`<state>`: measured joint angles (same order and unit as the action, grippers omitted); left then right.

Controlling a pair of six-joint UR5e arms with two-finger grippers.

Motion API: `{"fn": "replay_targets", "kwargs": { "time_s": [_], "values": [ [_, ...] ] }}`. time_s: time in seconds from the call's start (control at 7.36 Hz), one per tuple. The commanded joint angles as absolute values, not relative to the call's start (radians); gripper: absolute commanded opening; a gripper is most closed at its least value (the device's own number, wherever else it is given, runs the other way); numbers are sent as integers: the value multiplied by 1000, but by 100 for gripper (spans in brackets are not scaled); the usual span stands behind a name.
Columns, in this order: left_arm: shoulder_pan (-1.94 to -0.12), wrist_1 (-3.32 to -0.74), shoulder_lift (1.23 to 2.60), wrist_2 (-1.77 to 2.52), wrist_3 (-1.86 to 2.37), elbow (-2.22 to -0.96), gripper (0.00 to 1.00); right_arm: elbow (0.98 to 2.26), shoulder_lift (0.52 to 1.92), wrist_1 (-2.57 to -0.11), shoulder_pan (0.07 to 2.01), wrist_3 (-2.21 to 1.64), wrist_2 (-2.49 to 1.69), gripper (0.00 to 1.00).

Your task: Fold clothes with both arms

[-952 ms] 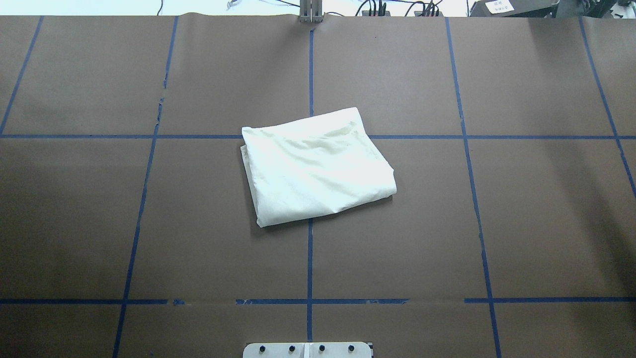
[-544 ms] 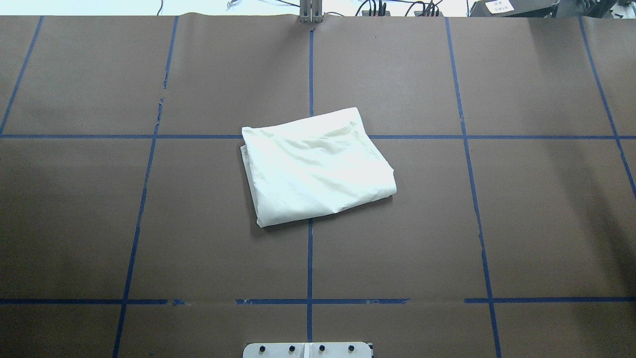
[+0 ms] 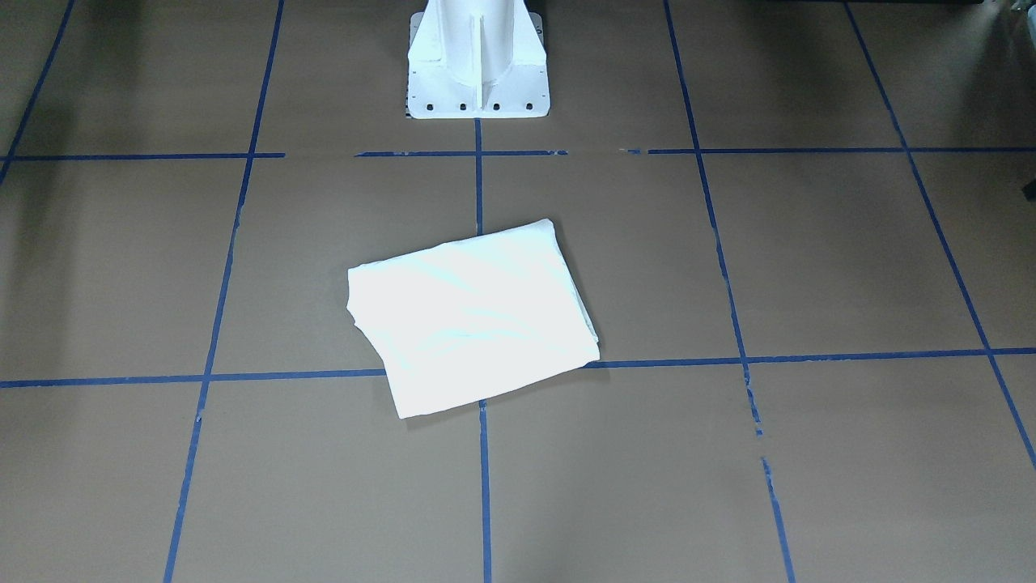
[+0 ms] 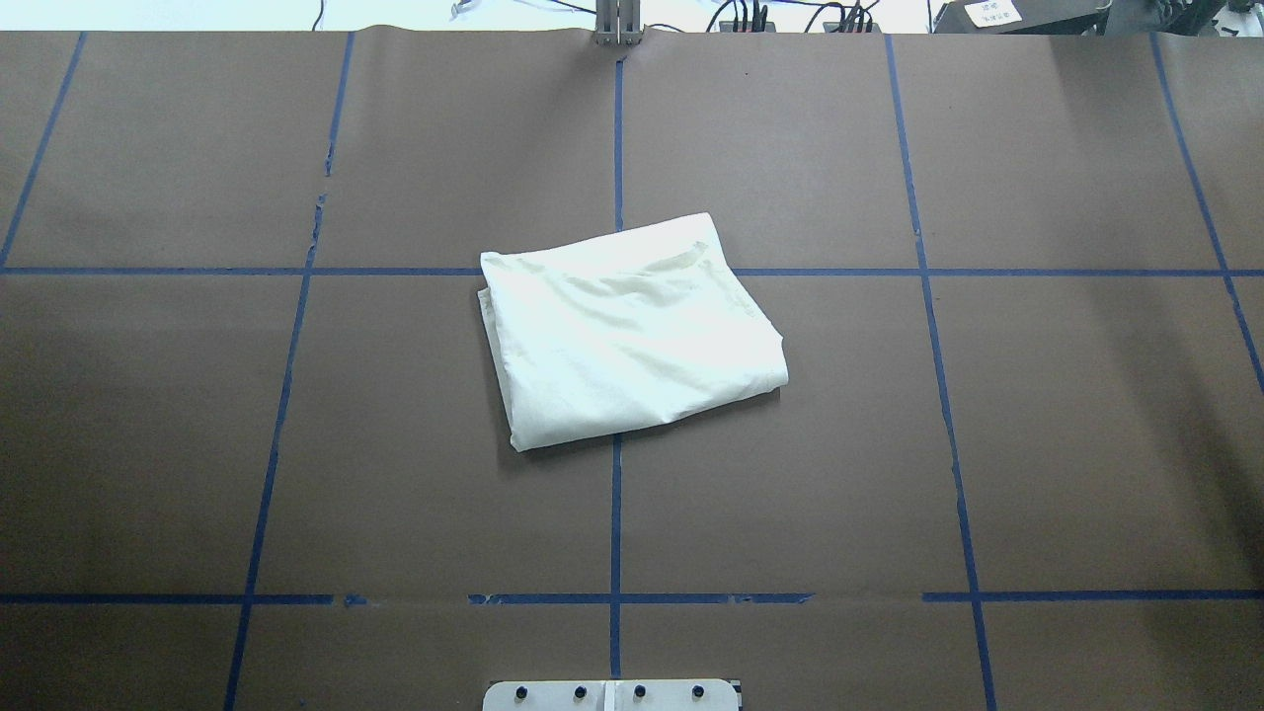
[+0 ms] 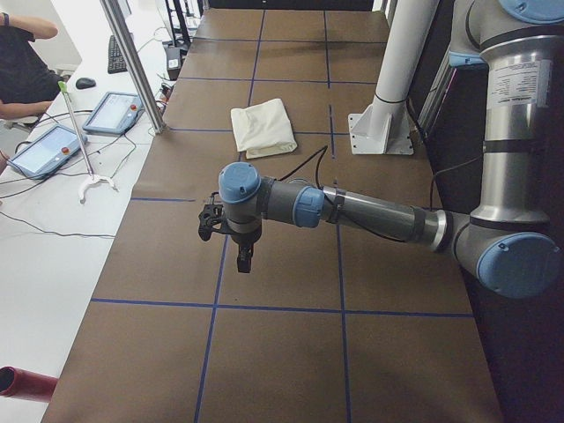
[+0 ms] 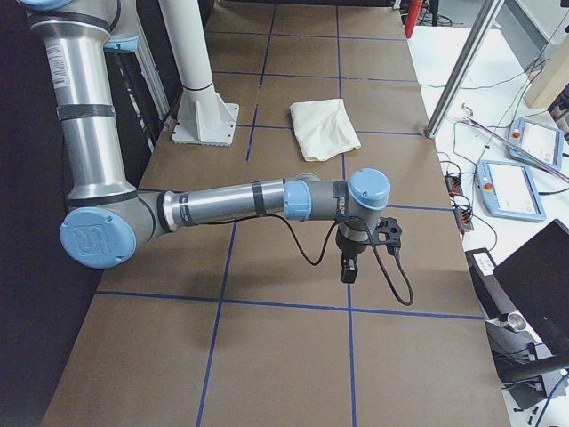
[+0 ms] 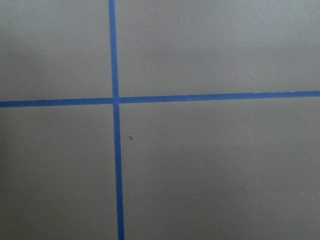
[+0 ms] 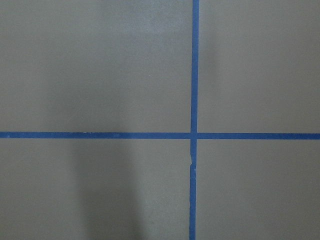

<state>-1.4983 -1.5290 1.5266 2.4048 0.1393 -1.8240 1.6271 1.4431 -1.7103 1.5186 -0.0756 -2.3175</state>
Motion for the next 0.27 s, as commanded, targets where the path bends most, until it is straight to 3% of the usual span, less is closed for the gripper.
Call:
{"fn": "replay_targets", "kwargs": {
  "time_s": [0.0, 0.14],
  "values": [
    [-1500, -1526, 1529, 2402, 140, -1827, 100, 1620, 1445, -1710, 1519, -78, -2318, 100],
    [-1502, -1526, 1528, 2404, 140, -1838, 100, 1623, 1445, -1710, 1519, -77, -2319, 100]
  ]
}}
